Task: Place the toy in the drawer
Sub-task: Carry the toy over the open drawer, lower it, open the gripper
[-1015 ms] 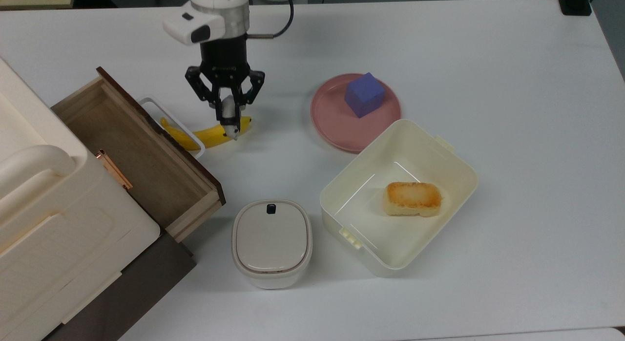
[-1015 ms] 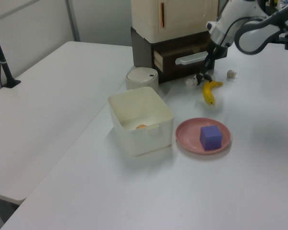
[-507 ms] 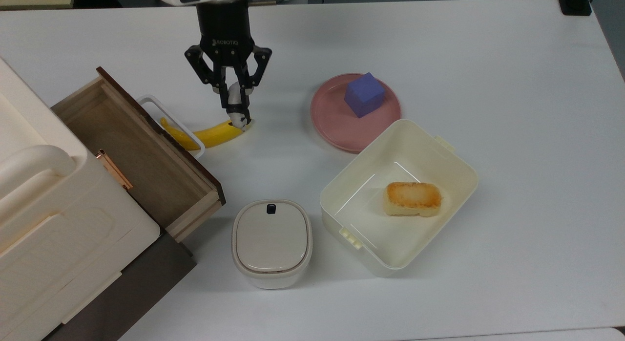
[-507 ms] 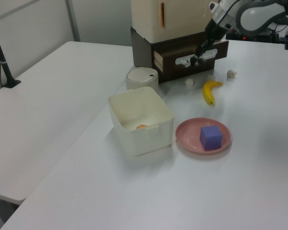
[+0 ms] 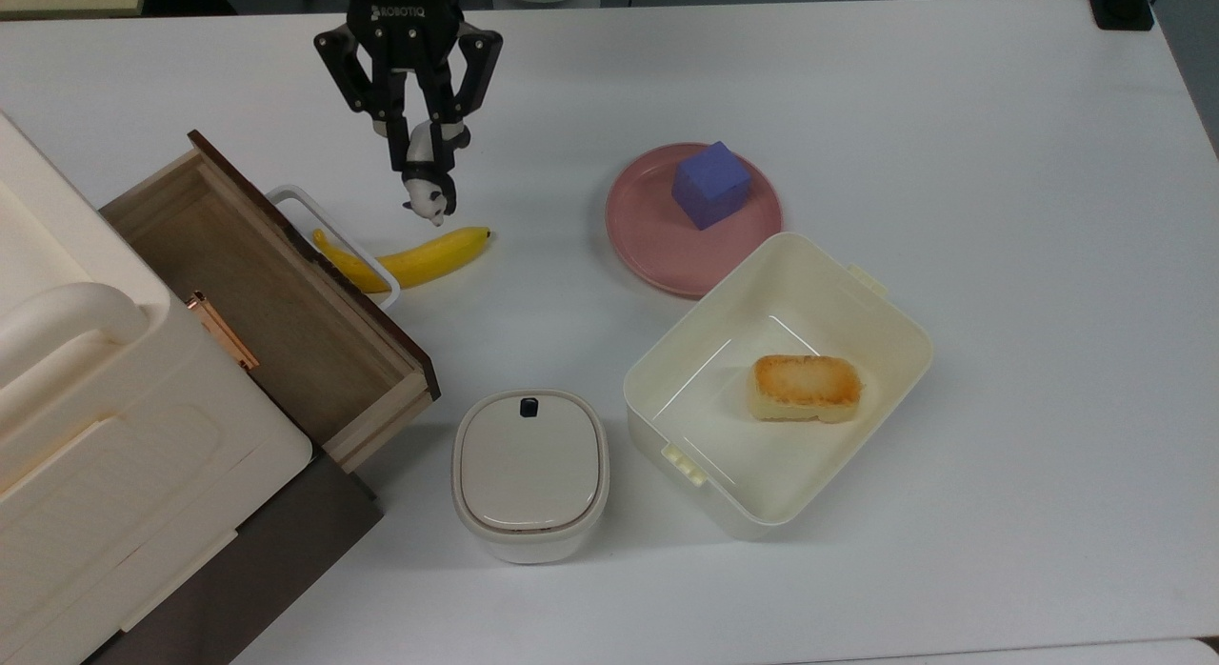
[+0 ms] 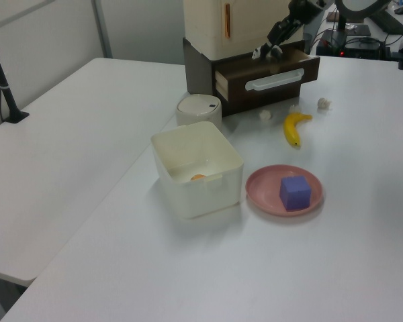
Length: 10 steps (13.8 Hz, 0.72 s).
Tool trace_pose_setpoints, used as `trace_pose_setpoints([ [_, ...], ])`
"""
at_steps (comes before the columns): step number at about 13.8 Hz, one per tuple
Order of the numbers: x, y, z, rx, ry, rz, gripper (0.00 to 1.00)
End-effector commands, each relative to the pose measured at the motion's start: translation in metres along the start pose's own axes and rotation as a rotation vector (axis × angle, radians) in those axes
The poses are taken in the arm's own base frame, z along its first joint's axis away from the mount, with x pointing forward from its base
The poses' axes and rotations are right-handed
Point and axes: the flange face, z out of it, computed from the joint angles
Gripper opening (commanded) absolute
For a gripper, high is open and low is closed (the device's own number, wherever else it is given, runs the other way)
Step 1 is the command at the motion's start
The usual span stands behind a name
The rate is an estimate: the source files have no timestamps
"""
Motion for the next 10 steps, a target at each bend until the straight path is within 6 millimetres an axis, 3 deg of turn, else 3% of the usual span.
trace_pose_setpoints([
  [1,0.024,0.019,0.023,-0.015,0.044,0.056,0.27],
  [4,0.045,0.032,0.056,-0.040,0.052,0.107,0.28],
  [7,0.064,0.056,0.068,-0.076,0.054,0.180,0.28],
  [10,0.067,0.066,0.081,-0.096,0.019,0.226,0.28],
])
